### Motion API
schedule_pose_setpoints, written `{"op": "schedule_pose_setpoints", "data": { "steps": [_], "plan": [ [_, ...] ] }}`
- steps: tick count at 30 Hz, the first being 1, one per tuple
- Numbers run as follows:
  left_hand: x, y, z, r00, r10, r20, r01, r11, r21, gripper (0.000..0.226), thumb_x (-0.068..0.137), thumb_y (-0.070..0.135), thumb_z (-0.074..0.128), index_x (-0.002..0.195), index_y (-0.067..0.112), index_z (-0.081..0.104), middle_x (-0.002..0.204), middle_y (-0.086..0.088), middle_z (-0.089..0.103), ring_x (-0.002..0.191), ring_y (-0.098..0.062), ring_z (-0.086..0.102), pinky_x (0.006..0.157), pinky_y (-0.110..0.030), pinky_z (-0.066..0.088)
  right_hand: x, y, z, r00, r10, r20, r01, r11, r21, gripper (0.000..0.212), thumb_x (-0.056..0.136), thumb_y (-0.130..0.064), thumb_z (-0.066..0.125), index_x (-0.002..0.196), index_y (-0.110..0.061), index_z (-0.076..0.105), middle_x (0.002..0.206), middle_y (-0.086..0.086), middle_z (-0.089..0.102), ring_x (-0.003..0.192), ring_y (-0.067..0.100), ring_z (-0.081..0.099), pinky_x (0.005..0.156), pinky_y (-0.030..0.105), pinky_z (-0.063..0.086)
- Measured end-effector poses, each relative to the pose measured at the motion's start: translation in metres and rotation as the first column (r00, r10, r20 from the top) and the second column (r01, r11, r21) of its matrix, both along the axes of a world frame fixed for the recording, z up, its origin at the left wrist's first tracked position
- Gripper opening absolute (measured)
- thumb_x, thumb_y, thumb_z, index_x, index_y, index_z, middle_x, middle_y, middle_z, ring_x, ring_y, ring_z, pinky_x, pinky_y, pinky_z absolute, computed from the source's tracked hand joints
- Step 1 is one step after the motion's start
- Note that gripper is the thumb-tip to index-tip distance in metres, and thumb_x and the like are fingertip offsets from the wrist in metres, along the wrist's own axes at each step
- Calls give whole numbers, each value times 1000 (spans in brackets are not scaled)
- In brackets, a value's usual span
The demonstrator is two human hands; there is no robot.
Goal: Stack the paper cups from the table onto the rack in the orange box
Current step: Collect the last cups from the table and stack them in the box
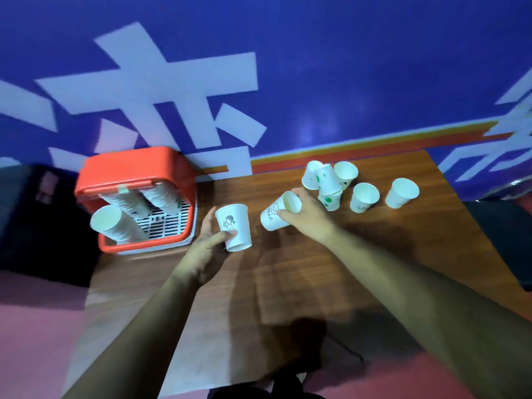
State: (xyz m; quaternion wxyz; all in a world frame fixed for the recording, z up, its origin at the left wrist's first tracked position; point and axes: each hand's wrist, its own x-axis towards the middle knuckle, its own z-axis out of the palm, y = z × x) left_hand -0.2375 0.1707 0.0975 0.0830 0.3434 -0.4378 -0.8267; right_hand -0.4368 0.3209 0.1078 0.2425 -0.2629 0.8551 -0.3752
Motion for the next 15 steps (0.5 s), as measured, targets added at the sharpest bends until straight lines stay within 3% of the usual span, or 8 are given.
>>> {"op": "schedule_pose_setpoints", "data": {
  "steps": [2,4,7,11,15],
  "plan": [
    [26,-18,4,998,41,-52,-44,998,-42,77,77,4,65,146,27,39,123,-7,67,103,-24,67,93,-46,54,21,-28,7,998,68,16,-67,996,-56,49,74,-39,75,116,-27,54,113,-8,58,105,14,57,90,36,50],
    [58,-40,2,992,126,9,-125,990,-70,73,74,5,65,140,29,45,119,-12,65,97,-25,67,86,-43,56,47,-59,13,990,143,23,-141,987,-77,49,72,-40,75,115,-31,53,112,-10,59,105,13,57,88,37,52],
    [92,-65,-2,978,209,29,-206,976,-69,73,74,8,66,141,28,44,121,-15,65,98,-26,68,88,-46,54,86,-103,17,971,235,35,-230,968,-100,51,74,-37,77,118,-30,52,113,-10,58,106,12,56,90,38,53],
    [122,-95,-3,955,297,4,-295,950,-100,58,84,23,64,138,25,46,134,-10,64,104,-22,68,77,-41,56,130,-147,18,958,283,54,-274,952,-138,54,75,-30,79,122,-24,54,118,-3,60,107,16,58,92,37,51],
    [146,-127,-5,912,410,2,-398,886,-237,59,83,27,68,138,25,45,121,-7,71,101,-23,69,77,-40,55,153,-178,13,958,281,58,-270,952,-145,54,75,-28,80,122,-24,55,122,-1,57,110,15,55,93,34,49]
  ]
}}
